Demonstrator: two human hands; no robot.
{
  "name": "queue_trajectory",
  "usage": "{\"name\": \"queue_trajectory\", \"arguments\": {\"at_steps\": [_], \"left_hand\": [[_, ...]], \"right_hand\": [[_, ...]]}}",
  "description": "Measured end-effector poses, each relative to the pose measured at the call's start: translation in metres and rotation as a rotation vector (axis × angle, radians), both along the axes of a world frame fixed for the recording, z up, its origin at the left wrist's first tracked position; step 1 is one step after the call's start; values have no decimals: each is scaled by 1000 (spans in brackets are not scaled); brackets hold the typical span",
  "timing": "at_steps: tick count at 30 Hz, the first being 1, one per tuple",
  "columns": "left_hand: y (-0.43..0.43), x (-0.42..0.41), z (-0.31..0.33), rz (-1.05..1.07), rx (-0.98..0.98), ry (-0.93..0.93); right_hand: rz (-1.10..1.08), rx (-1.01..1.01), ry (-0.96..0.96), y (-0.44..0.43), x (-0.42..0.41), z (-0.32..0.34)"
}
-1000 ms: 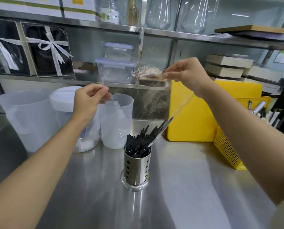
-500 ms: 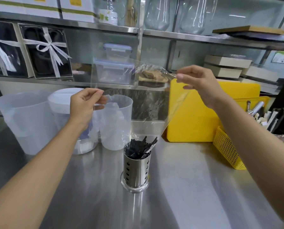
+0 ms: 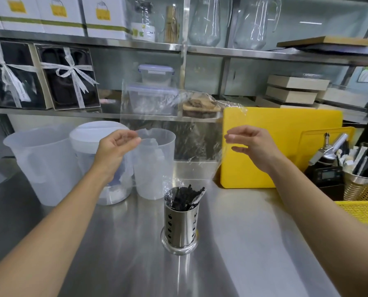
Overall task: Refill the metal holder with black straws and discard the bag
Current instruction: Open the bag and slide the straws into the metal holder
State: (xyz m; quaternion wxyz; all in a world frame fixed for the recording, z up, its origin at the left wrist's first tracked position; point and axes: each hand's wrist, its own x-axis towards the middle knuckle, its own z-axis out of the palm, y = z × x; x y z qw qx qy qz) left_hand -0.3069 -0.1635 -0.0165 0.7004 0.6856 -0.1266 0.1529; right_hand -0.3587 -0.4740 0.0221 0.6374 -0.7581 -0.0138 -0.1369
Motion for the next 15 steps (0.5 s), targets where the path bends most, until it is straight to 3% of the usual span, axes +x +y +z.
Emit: {"name": "queue_trajectory", "arguments": {"at_steps": [4, 7, 12, 15], "left_hand": [[1, -1, -7, -13, 71, 76], [1, 1, -3, 18, -45, 62], [-6, -6, -8, 35, -111, 85], [-6, -10, -5, 60, -114, 75]], "right_hand": [[-68, 82, -85, 1, 1, 2], [-39, 116, -170, 1, 3, 13], [35, 15, -16, 4, 0, -15], [-35, 39, -38, 9, -1, -30]]}}
